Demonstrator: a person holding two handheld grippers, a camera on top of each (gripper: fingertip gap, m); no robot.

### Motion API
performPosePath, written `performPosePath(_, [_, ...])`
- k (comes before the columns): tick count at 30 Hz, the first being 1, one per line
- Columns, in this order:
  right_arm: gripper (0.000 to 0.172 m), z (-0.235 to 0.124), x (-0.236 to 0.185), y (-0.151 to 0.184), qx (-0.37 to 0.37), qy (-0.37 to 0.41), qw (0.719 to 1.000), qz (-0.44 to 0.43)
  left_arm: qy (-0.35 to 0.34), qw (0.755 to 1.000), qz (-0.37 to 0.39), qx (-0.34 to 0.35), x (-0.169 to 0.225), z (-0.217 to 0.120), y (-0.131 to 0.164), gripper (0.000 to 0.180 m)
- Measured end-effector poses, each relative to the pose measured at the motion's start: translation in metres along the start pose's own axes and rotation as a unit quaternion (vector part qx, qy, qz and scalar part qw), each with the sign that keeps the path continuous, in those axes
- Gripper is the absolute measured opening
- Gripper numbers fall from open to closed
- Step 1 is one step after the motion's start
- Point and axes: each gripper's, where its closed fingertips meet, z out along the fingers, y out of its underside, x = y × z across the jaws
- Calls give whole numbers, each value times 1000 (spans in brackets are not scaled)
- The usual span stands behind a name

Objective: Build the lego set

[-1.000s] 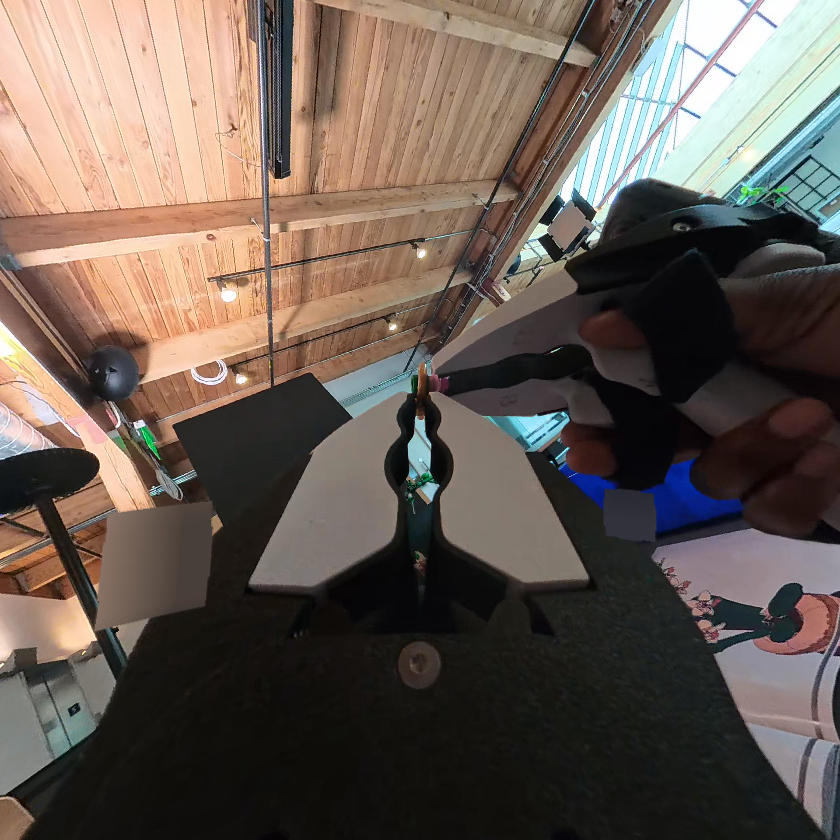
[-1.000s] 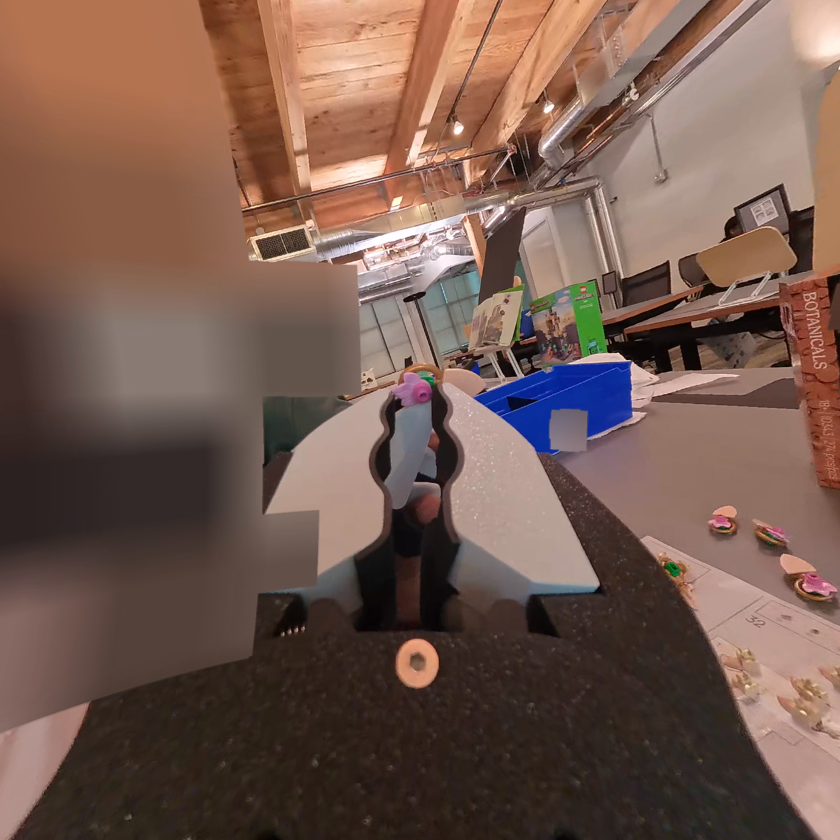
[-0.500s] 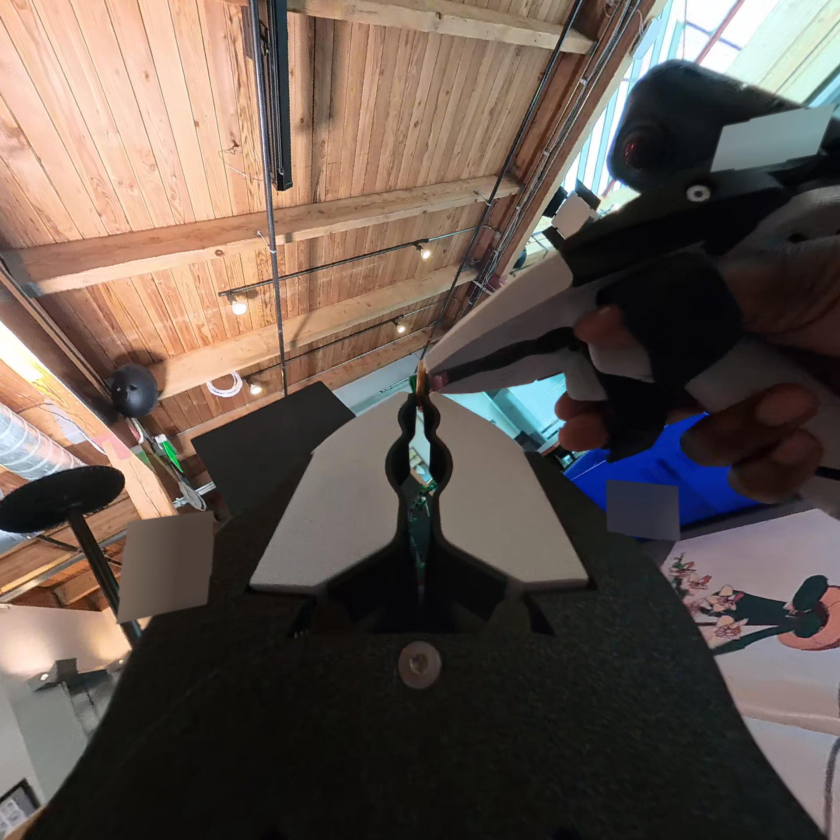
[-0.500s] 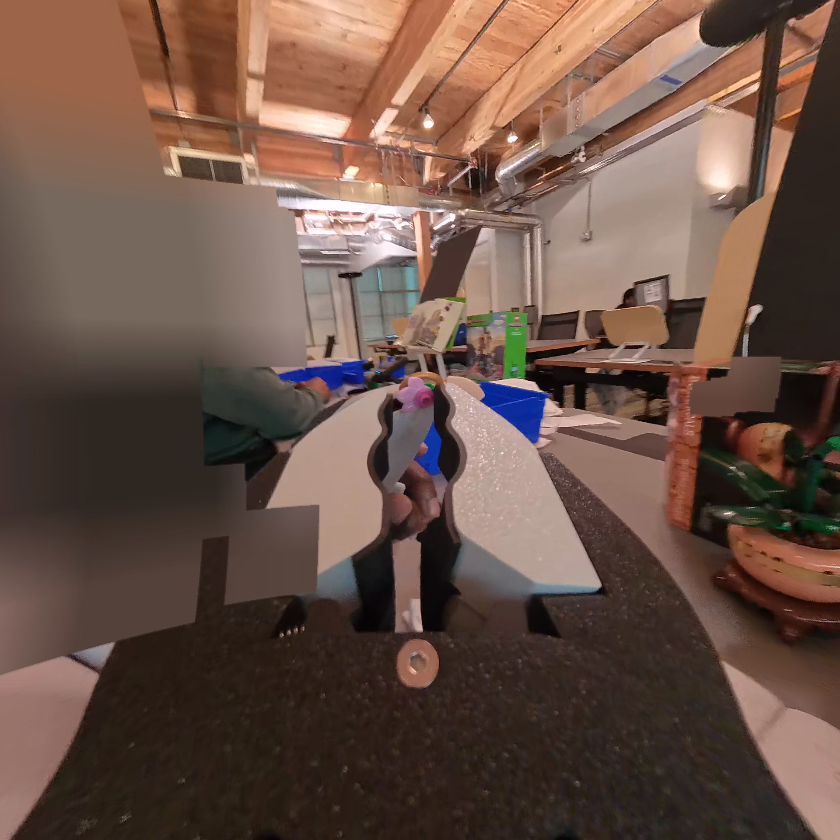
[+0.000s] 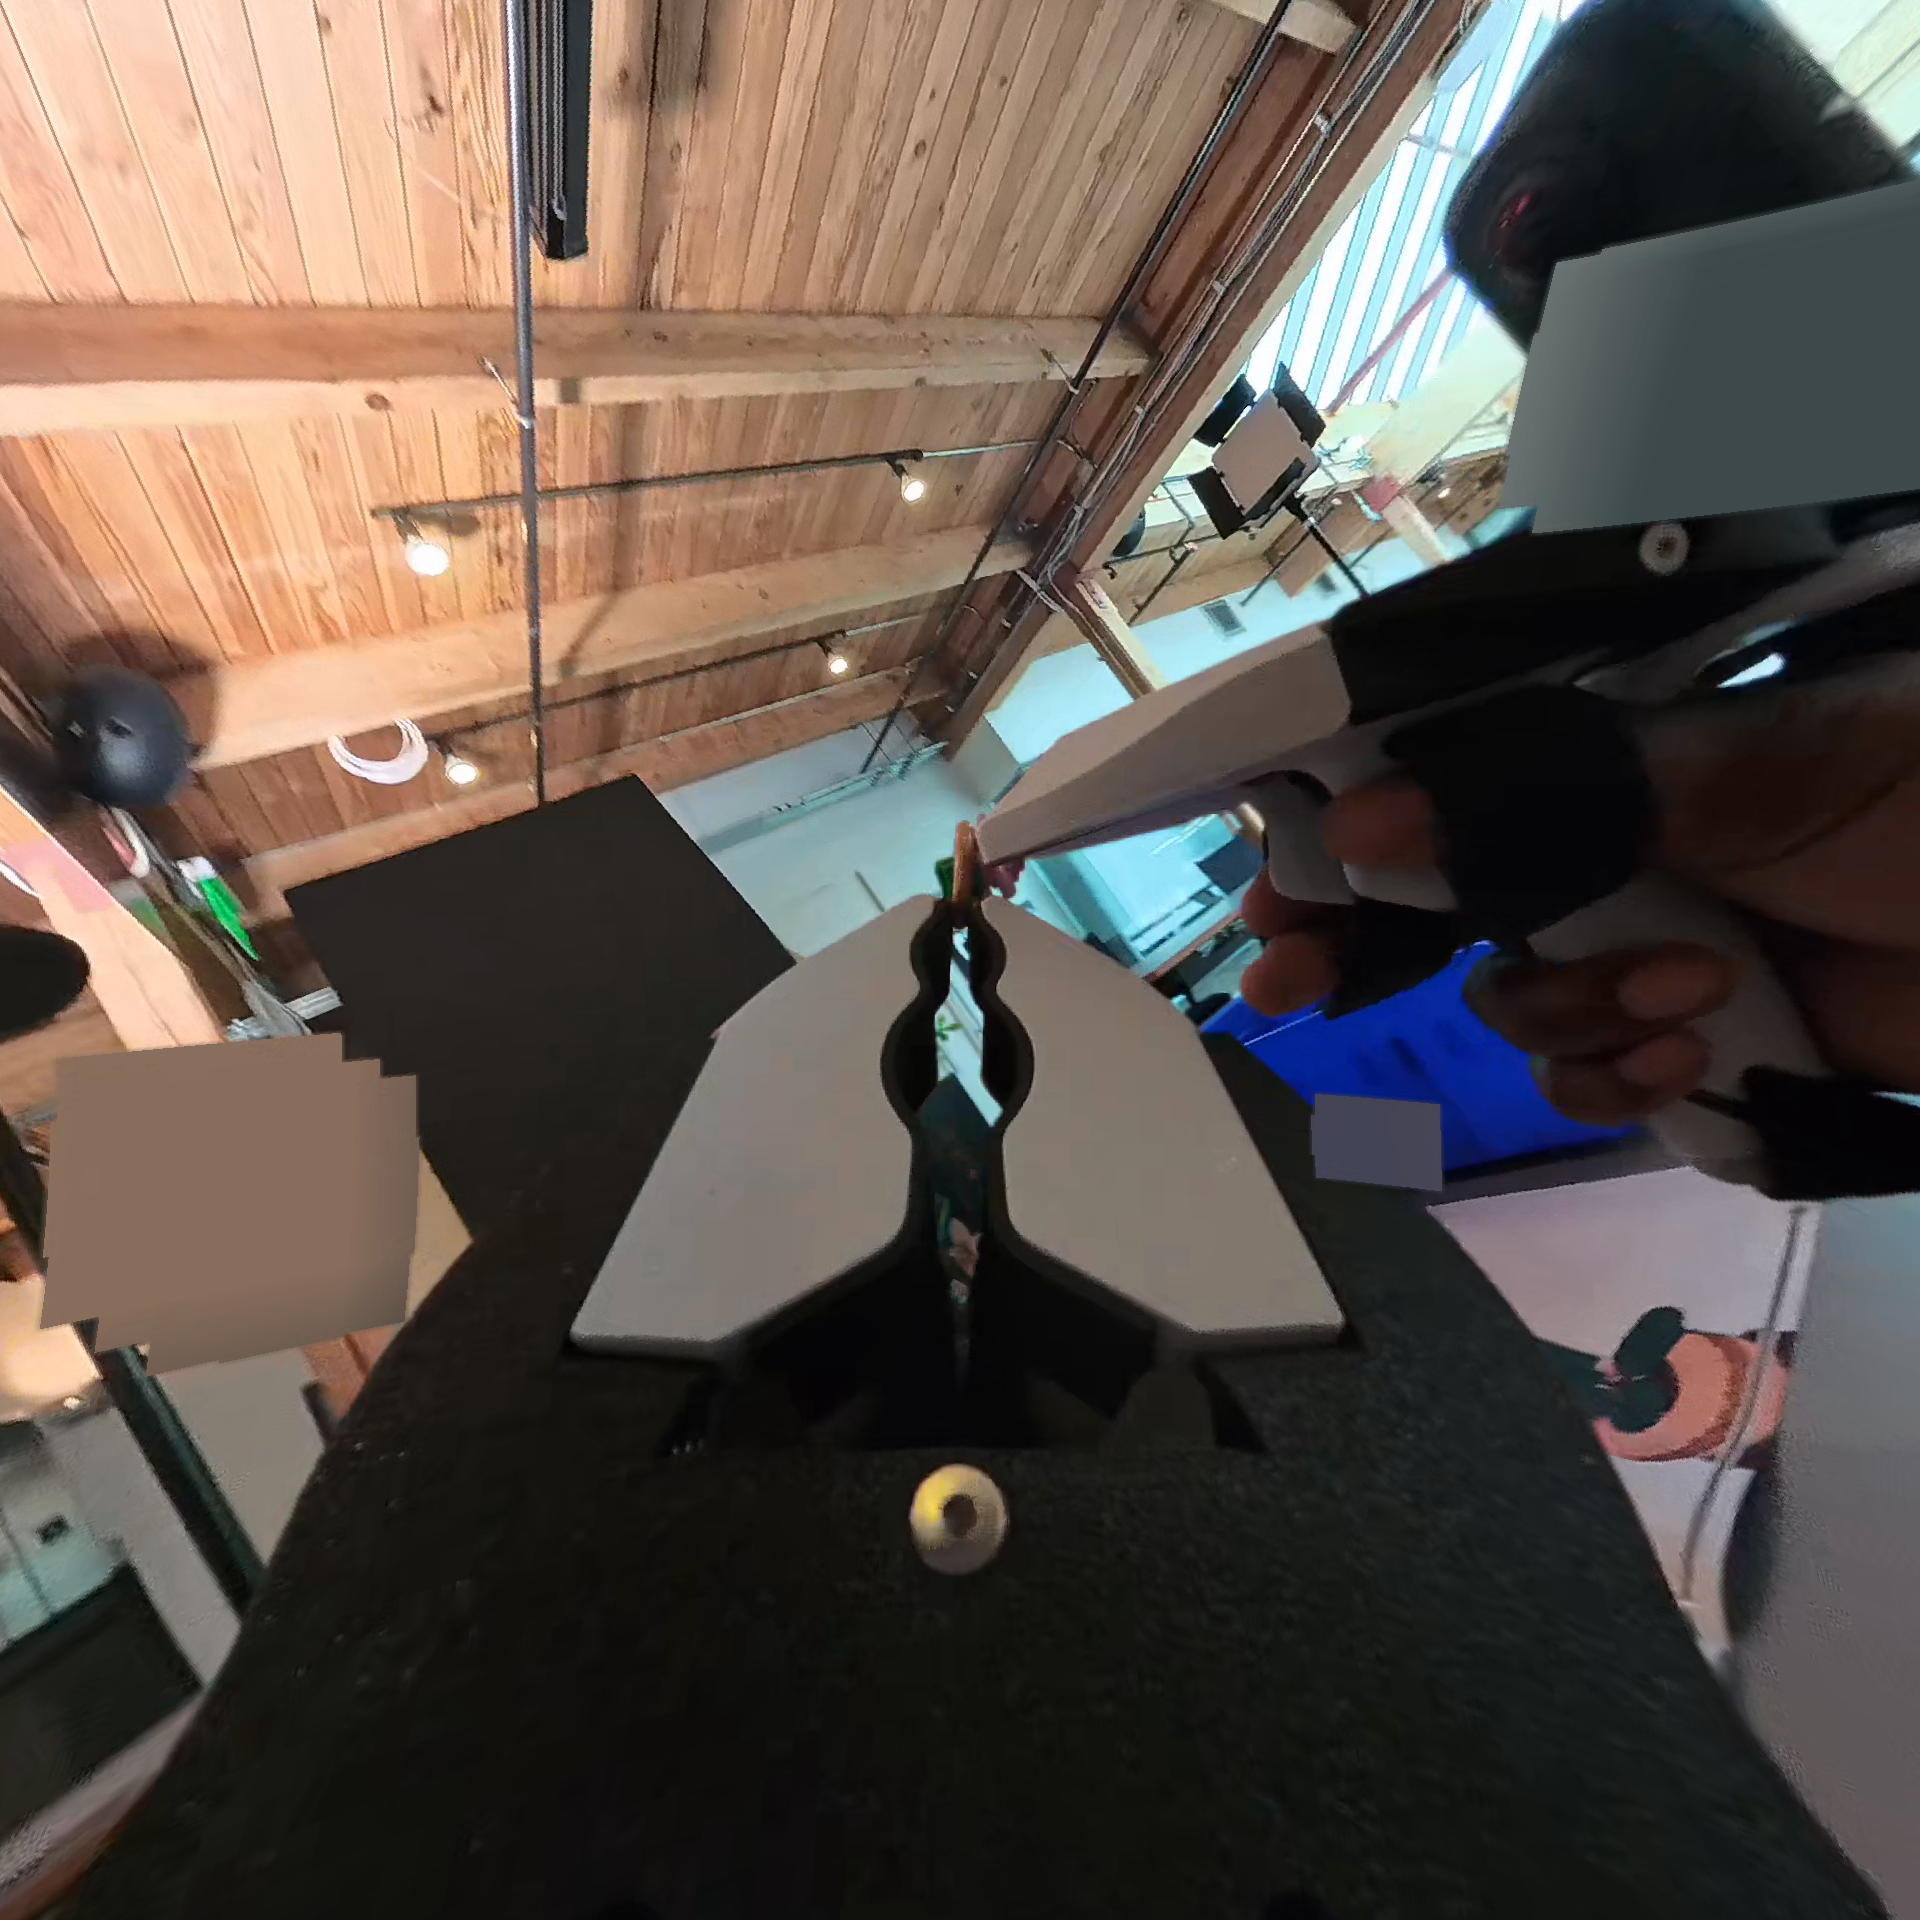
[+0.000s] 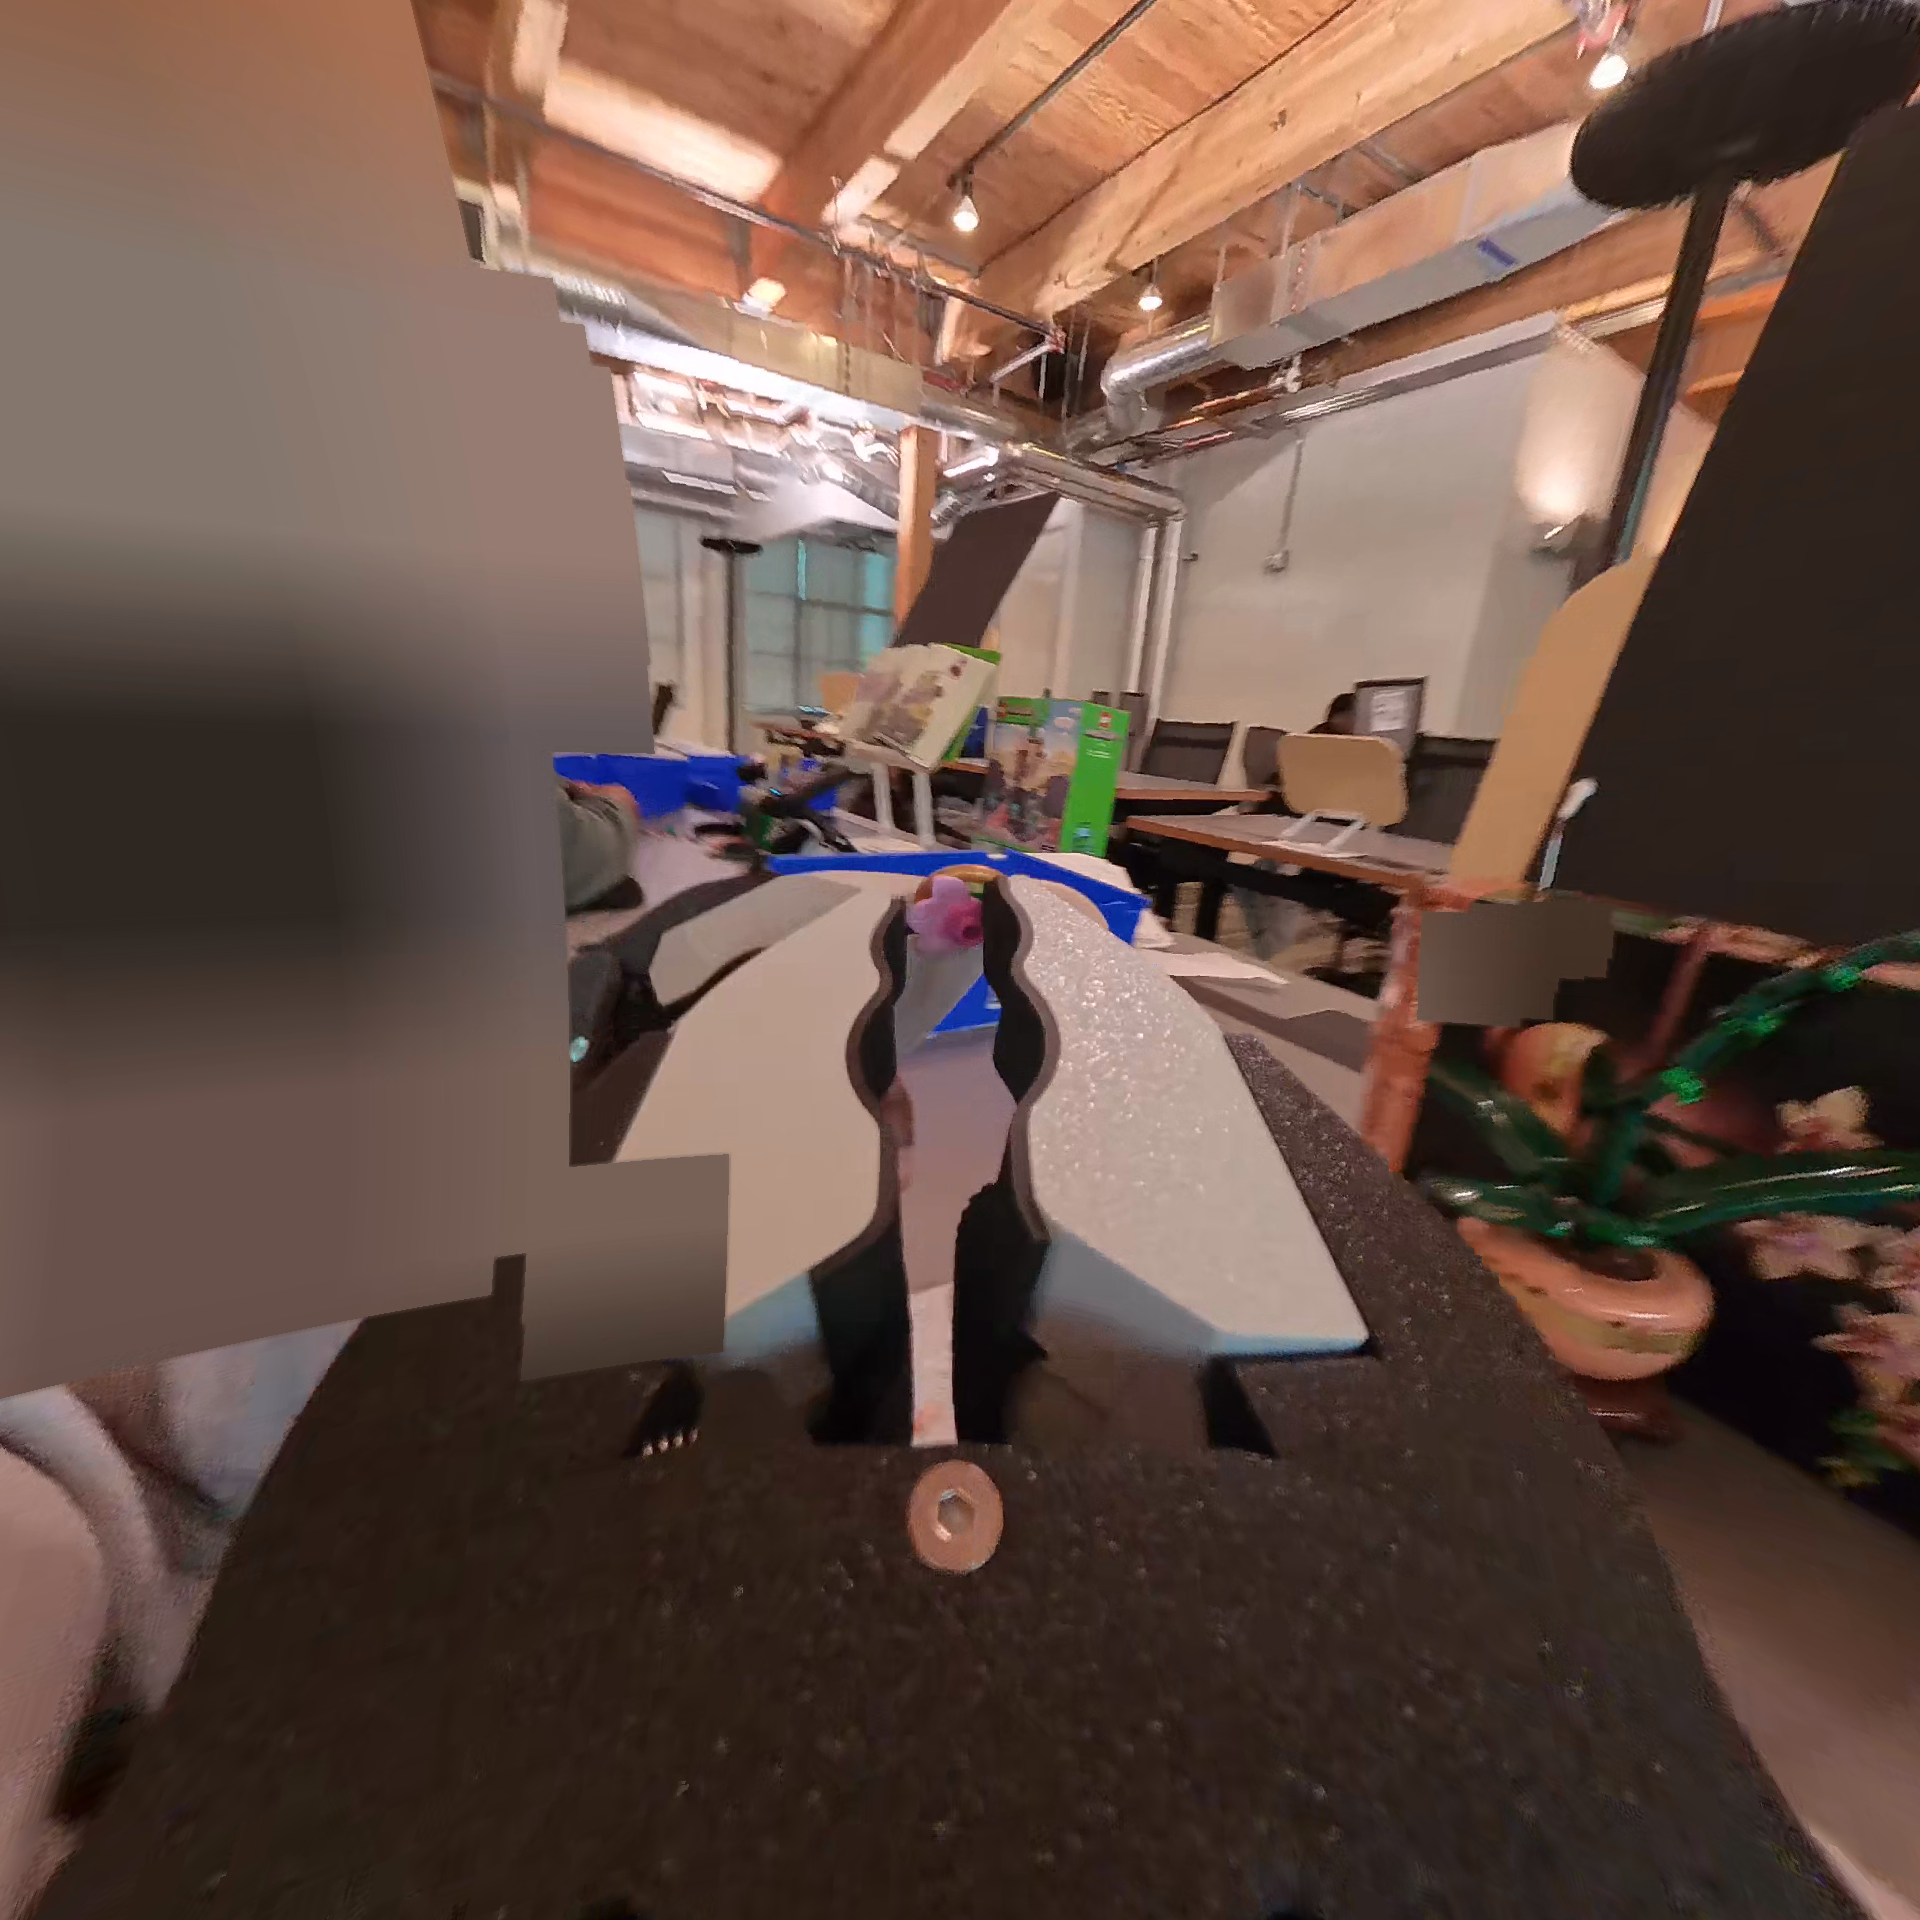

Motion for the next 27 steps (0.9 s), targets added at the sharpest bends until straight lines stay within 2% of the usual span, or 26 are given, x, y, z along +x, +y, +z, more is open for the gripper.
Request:
performPosePath(4, [10, -1, 3, -3, -24, 32, 994, -105, 18, 997, -67, -15, 3, 3, 2, 3])
performPosePath(11, [10, -1, 8, -2, -60, 50, 973, -218, 55, 981, -181, -48, 7, 6, 6, 3])
performPosePath(16, [9, -2, 8, -5, -84, 37, 950, -298, 102, 958, -255, -83, 14, 7, 6, 2])
performPosePath(19, [0, -3, 6, -3, -99, 18, 929, -355, 139, 934, -310, -109, 20, 6, 6, 2])
performPosePath(23, [0, -4, 8, -4, -108, 12, 927, -359, 151, 906, -376, -121, 20, 5, 7, 2])
performPosePath(27, [3, -9, 13, -11, -63, 51, 967, -244, 97, 883, -454, -77, 0, 5, 12, 3])
